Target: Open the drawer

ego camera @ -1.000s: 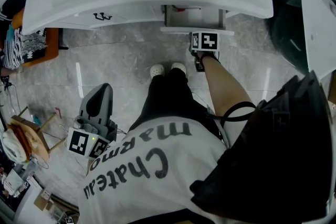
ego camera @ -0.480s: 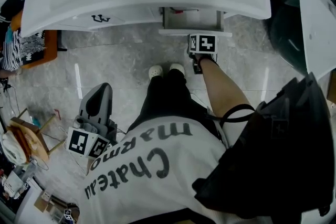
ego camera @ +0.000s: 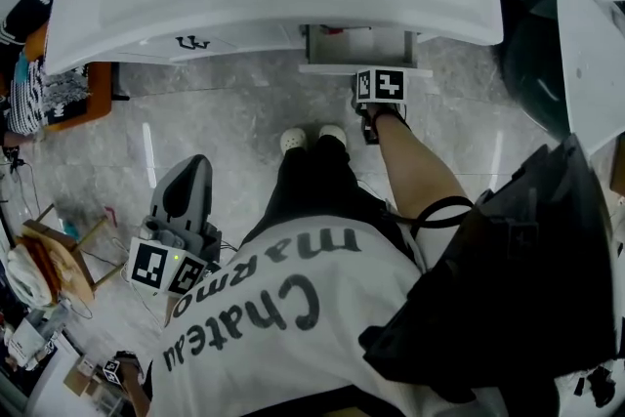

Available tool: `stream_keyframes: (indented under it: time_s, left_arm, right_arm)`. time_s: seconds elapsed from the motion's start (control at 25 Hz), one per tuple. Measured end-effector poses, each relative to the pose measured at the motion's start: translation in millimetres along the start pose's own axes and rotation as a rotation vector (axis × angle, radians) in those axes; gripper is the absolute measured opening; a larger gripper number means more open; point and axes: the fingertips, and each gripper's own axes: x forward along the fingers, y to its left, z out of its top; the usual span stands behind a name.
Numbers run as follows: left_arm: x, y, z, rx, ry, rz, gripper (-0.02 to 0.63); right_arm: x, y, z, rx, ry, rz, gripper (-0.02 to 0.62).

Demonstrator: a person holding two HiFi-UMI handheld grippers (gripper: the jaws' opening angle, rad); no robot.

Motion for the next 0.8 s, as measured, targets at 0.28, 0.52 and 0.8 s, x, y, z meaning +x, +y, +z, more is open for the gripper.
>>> stream_keyframes:
  time_s: [0.28, 0.52, 0.8]
  left_arm:
    - [3, 4, 10, -0.042, -0.016, 0.027, 0.006]
    - [11, 8, 21, -0.036, -0.038, 0.006, 0.006]
    - [29, 5, 35, -0.011, -0.100, -0.050, 0.006]
  right_arm:
    - [4, 3, -31, -0.116, 0.076, -0.017, 0.077]
    - [-11, 12, -30, -0.114, 0.055, 0.017, 0.071]
    - [-61, 12, -26, -0.207, 0.026, 0.040, 0.039]
